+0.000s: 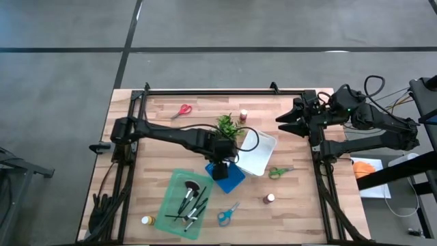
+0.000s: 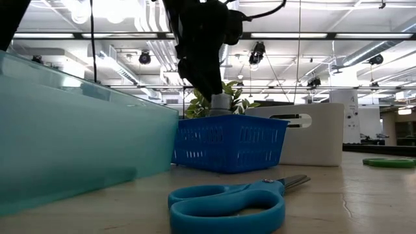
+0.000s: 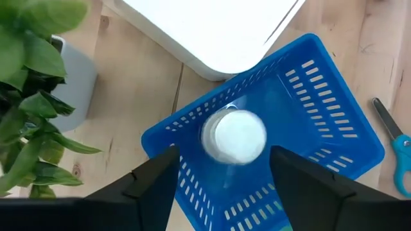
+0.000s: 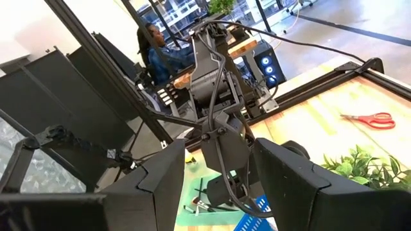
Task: Pick & Place Paint Supplies
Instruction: Put the red paint bottle into the blue bin
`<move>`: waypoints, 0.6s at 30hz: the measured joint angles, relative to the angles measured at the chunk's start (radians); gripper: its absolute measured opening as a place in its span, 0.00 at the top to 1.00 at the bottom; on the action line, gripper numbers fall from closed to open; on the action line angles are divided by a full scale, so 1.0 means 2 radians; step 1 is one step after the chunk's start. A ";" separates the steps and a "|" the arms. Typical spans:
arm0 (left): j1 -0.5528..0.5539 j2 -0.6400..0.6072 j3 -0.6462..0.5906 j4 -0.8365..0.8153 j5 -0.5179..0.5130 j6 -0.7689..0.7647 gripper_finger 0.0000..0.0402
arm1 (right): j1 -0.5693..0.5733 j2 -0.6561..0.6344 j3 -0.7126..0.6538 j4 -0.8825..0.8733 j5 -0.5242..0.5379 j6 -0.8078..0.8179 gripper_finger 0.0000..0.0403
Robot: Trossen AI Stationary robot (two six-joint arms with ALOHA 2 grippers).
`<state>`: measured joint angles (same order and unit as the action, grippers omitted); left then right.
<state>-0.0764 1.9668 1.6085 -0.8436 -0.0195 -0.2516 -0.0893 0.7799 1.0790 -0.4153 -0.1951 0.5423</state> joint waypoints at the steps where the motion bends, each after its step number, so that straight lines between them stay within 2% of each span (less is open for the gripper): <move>1: 0.000 -0.002 0.000 -0.001 0.000 0.005 0.37 | 0.000 0.000 0.000 0.000 0.000 0.000 0.54; 8: 0.000 -0.053 0.022 -0.009 0.000 0.035 0.36 | 0.002 -0.001 0.000 -0.008 -0.044 -0.009 0.54; 12: -0.002 -0.117 0.023 -0.009 0.000 0.036 0.36 | 0.016 0.001 0.000 -0.104 -0.088 -0.013 0.54; 16: -0.013 -0.188 0.012 -0.007 -0.015 0.031 0.36 | 0.074 0.003 -0.005 -0.252 -0.107 -0.004 0.54; 18: -0.025 -0.217 0.010 -0.007 -0.036 0.031 0.36 | 0.130 0.002 -0.014 -0.260 -0.102 0.036 0.54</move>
<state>-0.1269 1.5334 1.6291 -0.8574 -0.0917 -0.1905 0.1707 0.7846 1.0511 -0.9350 -0.3992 0.6136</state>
